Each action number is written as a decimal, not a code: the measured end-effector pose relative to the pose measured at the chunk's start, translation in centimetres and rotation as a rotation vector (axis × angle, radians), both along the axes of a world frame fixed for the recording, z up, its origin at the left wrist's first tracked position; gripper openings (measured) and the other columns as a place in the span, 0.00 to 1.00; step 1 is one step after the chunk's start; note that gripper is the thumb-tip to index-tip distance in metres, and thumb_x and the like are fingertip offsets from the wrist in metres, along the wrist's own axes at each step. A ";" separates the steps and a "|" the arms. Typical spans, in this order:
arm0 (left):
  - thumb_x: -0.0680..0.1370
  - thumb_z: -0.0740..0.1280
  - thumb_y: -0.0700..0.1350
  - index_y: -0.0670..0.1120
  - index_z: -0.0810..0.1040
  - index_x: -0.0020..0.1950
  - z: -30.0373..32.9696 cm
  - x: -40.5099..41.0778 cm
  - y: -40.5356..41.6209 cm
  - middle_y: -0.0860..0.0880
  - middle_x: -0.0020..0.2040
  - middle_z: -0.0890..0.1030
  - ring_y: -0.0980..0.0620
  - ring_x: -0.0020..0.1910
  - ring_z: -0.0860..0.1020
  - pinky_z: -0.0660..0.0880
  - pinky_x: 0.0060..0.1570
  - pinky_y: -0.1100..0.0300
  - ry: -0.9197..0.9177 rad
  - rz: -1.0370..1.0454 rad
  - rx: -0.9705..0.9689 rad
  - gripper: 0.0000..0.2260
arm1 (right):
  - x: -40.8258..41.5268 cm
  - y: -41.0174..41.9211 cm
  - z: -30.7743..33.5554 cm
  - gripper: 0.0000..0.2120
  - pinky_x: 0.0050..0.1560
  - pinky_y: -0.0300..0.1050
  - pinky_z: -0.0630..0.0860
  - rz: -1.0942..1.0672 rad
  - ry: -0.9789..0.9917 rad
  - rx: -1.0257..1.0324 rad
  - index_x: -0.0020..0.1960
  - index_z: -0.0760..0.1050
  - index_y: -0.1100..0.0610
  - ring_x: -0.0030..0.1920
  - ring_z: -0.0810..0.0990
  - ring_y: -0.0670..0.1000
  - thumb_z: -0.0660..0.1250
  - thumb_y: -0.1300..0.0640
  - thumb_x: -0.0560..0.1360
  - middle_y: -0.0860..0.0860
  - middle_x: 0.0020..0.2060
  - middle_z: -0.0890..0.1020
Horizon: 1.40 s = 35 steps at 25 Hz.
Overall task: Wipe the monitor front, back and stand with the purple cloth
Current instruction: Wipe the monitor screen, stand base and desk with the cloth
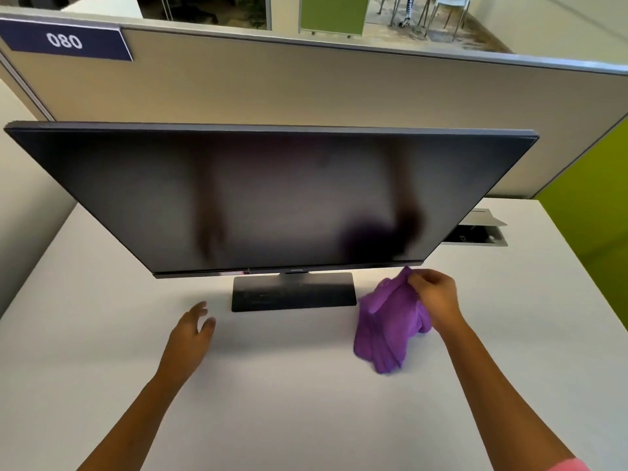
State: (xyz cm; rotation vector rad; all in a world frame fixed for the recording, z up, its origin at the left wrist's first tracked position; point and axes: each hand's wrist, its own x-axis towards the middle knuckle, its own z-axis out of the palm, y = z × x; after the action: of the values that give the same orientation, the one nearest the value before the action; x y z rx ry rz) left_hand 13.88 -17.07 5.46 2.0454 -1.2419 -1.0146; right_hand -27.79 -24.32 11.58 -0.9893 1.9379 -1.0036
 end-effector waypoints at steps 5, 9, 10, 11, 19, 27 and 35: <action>0.78 0.58 0.47 0.35 0.73 0.65 -4.8 3.7 3.5 0.33 0.64 0.74 0.29 0.61 0.73 0.76 0.51 0.37 -0.605 -0.366 -0.003 0.21 | 6.9 0.8 -3.7 0.11 0.52 0.41 0.72 0.212 0.499 0.034 0.57 0.76 0.61 0.50 0.79 0.55 0.61 0.56 0.79 0.56 0.52 0.80; 0.81 0.43 0.57 0.38 0.69 0.68 -5.9 4.3 4.1 0.35 0.68 0.71 0.32 0.64 0.71 0.73 0.54 0.37 -0.746 -0.470 -0.036 0.30 | 9.5 1.5 -7.5 0.20 0.68 0.55 0.63 0.540 0.861 0.095 0.69 0.68 0.52 0.69 0.65 0.60 0.57 0.46 0.79 0.54 0.69 0.68; 0.81 0.42 0.58 0.39 0.68 0.70 -6.2 4.3 4.3 0.36 0.70 0.68 0.33 0.67 0.69 0.71 0.57 0.38 -0.764 -0.484 -0.054 0.31 | 9.7 2.0 -8.5 0.26 0.71 0.59 0.56 0.644 0.938 0.152 0.73 0.60 0.50 0.74 0.55 0.61 0.55 0.41 0.79 0.53 0.74 0.58; 0.81 0.41 0.58 0.39 0.66 0.72 -6.3 4.3 4.5 0.37 0.72 0.66 0.34 0.69 0.67 0.69 0.60 0.38 -0.767 -0.494 -0.054 0.30 | 9.8 2.7 -9.4 0.31 0.72 0.61 0.49 0.724 0.982 0.194 0.76 0.50 0.49 0.76 0.46 0.61 0.52 0.38 0.78 0.51 0.77 0.48; 0.80 0.47 0.55 0.43 0.61 0.75 -7.1 4.5 4.9 0.42 0.76 0.59 0.40 0.74 0.59 0.60 0.68 0.41 -0.736 -0.477 -0.097 0.27 | 11.4 1.5 -11.2 0.31 0.74 0.52 0.55 0.621 0.880 0.145 0.77 0.45 0.57 0.76 0.53 0.57 0.57 0.61 0.80 0.54 0.77 0.50; 0.81 0.43 0.55 0.45 0.59 0.77 -7.7 5.0 5.0 0.44 0.77 0.57 0.44 0.76 0.56 0.57 0.71 0.44 -0.720 -0.440 -0.137 0.27 | 21.1 1.7 -11.1 0.30 0.74 0.54 0.42 1.010 1.059 0.072 0.76 0.37 0.53 0.76 0.38 0.56 0.52 0.54 0.82 0.51 0.76 0.38; 0.81 0.42 0.55 0.44 0.60 0.76 -7.9 5.1 5.0 0.44 0.77 0.58 0.43 0.75 0.57 0.58 0.70 0.44 -0.720 -0.435 -0.160 0.27 | 13.1 0.9 -11.9 0.29 0.73 0.64 0.48 0.613 0.974 0.167 0.77 0.44 0.54 0.75 0.43 0.62 0.50 0.48 0.81 0.54 0.77 0.44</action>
State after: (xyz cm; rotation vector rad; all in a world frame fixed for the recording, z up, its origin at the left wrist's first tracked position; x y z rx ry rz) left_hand 18.95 -12.11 -2.49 2.1249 -2.1203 -0.2963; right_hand -14.73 -23.43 -0.33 -2.0390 2.1164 0.0467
